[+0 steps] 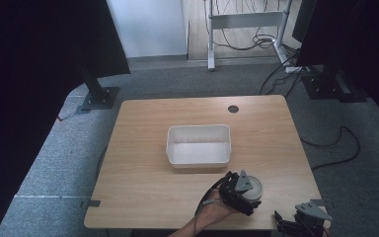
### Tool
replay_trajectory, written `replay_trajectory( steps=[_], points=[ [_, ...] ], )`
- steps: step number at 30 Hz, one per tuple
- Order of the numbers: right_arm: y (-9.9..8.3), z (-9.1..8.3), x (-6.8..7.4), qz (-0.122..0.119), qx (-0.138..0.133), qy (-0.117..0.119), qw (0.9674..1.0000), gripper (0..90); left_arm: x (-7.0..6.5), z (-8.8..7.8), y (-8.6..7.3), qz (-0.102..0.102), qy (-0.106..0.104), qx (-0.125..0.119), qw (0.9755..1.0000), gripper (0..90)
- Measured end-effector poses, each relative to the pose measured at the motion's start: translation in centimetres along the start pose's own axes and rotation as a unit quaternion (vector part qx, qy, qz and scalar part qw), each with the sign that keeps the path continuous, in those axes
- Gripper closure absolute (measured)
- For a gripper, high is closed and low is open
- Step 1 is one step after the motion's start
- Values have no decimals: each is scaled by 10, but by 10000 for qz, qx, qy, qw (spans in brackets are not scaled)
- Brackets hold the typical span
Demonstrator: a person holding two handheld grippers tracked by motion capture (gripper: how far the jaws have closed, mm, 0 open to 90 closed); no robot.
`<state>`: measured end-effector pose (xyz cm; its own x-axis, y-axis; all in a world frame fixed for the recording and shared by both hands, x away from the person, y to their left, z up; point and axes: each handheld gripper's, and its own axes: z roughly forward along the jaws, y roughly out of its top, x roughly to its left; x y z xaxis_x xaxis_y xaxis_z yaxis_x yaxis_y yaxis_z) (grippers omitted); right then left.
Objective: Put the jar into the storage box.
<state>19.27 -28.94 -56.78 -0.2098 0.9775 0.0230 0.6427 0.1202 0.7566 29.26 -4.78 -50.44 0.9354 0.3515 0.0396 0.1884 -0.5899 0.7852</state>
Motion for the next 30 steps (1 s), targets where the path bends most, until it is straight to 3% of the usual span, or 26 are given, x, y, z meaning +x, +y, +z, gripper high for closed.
replay_trajectory(
  steps=[30],
  points=[
    [0,0,1,5,-20,-11,10000,0,44,-52,-3,-168,438,-33,9989,97]
  ],
)
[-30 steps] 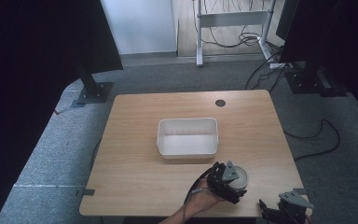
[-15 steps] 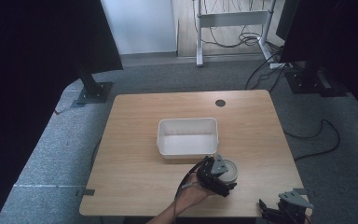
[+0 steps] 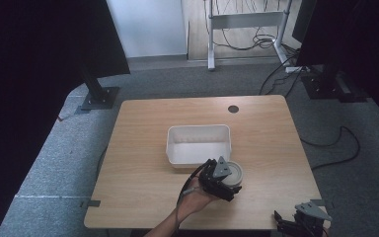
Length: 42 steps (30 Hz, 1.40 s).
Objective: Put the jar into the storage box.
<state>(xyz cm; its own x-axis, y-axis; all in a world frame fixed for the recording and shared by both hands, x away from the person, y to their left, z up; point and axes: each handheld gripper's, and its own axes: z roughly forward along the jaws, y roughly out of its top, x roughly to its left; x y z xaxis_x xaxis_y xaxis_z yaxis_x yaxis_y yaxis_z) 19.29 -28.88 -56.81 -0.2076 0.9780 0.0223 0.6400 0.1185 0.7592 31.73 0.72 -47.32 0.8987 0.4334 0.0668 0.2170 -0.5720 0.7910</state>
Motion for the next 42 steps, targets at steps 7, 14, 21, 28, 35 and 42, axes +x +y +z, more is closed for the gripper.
replay_trajectory(
  steps=[7,14,21,28,35,42],
  points=[
    [0,0,0,5,-4,-7,10000,0,14,-12,0,-50,113,-33,9999,97],
    [0,1,0,3,-15,-13,10000,0,29,-25,-1,-131,293,-63,9995,97],
    [0,1,1,3,-21,-14,10000,0,43,-33,-3,-236,443,-70,9987,97],
    [0,1,1,1,-22,-13,10000,0,55,-37,-5,-352,586,-91,9976,97],
    [0,1,1,2,-24,-11,10000,0,68,-37,-8,-479,755,-106,9959,97],
    [0,1,1,-1,-27,-9,10000,0,84,-33,-11,-660,996,-85,9928,97]
  ],
)
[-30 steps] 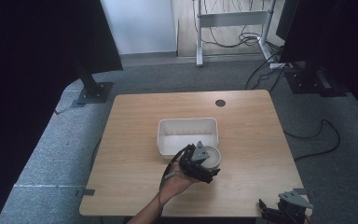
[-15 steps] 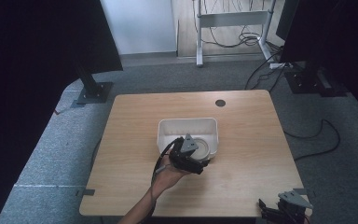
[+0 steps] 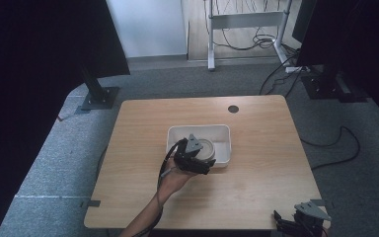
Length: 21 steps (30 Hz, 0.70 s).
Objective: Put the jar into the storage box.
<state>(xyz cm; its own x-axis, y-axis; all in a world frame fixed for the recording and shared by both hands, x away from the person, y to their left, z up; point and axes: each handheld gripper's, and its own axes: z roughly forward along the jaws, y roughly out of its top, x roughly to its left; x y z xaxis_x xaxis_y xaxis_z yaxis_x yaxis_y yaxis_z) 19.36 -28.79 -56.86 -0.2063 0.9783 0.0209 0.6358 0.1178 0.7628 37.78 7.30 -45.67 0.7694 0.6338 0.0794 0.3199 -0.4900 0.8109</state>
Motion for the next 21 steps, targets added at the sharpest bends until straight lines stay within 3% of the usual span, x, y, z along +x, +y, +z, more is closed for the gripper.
replay_trajectory(
  steps=[21],
  points=[
    [0,0,0,-13,-18,17,10000,0,23,38,-6,-359,627,104,9973,97]
  ],
)
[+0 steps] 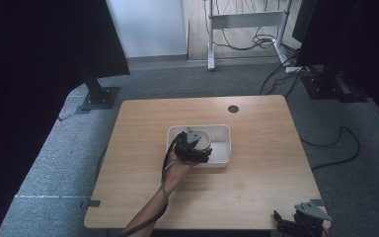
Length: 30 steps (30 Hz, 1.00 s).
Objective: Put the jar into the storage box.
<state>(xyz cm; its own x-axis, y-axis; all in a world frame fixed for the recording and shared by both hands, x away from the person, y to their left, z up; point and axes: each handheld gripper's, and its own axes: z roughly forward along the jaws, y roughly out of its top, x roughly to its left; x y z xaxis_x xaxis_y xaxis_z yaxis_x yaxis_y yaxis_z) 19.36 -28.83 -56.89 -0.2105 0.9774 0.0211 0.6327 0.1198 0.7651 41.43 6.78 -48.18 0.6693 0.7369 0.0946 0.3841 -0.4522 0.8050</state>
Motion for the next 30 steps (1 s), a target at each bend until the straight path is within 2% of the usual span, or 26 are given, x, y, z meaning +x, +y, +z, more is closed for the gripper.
replay_trajectory(
  steps=[9,16,21,25,30],
  points=[
    [0,0,0,-3,-6,9,10000,0,-2,20,-8,-137,135,109,9998,97],
    [0,0,0,-8,-11,17,10000,0,-4,32,-15,-164,202,237,9994,97],
    [0,0,0,-12,-12,21,10000,0,-5,33,-14,-159,229,251,9993,97],
    [0,0,0,-11,-14,20,10000,0,-7,34,-15,-113,304,351,9989,97],
    [0,0,0,-11,-14,20,10000,0,-8,38,-18,-154,364,532,9978,97]
  ],
)
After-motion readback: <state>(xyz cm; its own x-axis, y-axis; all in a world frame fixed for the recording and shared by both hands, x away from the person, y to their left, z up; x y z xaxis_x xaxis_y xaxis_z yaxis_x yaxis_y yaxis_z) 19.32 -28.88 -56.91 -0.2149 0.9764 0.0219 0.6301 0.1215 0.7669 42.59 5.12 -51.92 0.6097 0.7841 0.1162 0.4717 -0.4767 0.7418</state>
